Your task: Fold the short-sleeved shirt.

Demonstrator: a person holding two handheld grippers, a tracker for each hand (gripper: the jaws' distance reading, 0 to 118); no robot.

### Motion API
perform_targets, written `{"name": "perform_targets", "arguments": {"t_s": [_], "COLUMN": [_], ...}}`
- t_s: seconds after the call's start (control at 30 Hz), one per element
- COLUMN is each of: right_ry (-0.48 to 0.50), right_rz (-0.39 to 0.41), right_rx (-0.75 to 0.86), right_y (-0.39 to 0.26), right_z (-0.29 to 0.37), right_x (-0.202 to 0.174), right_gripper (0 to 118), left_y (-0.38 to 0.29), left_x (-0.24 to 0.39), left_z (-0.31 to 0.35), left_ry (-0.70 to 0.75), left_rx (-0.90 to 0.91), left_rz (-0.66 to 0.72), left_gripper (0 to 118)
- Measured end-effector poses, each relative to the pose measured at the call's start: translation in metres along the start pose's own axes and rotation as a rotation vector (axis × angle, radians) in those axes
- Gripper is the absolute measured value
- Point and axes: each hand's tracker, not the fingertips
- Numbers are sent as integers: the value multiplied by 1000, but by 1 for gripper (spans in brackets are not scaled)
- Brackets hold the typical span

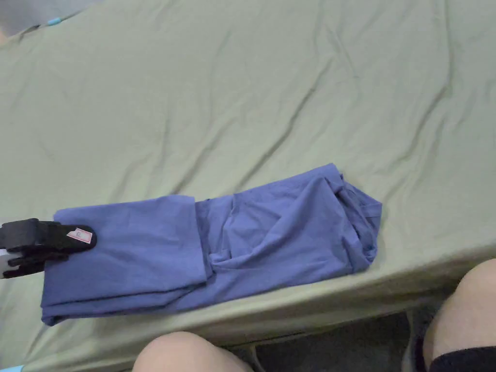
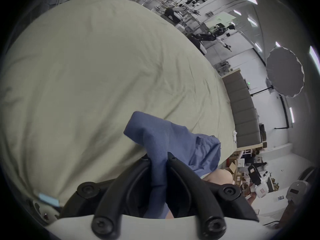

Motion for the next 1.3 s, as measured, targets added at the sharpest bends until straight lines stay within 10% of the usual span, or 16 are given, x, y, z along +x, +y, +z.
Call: {"name": "perform_targets", "arguments": {"t_s": [0.57, 0.63, 0.7, 0.93, 1.07, 1.13, 1.3], "right_ry": [2, -41, -82, -123, -87, -71, -83], "right_rz": [-120, -141, -168, -185, -198, -176, -86], "right_rx": [52, 54, 46, 34, 46, 42, 34], "right_y": [-24, -29, -31, -40, -38, -35, -27], "right_z": [35, 46, 55, 64, 55, 52, 57], "right_x": [79, 89, 96, 108, 102, 96, 80], "right_gripper": [3, 2, 2, 3, 2, 2, 2], "left_y": [-20, -32, -44, -50, -66, -79, -110], "left_x": [223, 233, 244, 267, 254, 242, 238], "left_z": [-136, -162, -182, -145, -159, -182, -241], "left_ry": [143, 153, 152, -54, 258, 357, 223], "left_rx": [-183, -201, -205, -89, -123, -136, -201], "left_rz": [-158, -167, -166, -229, -423, -454, -396], "left_gripper": [10, 27, 70, 84, 63, 1, 1]}}
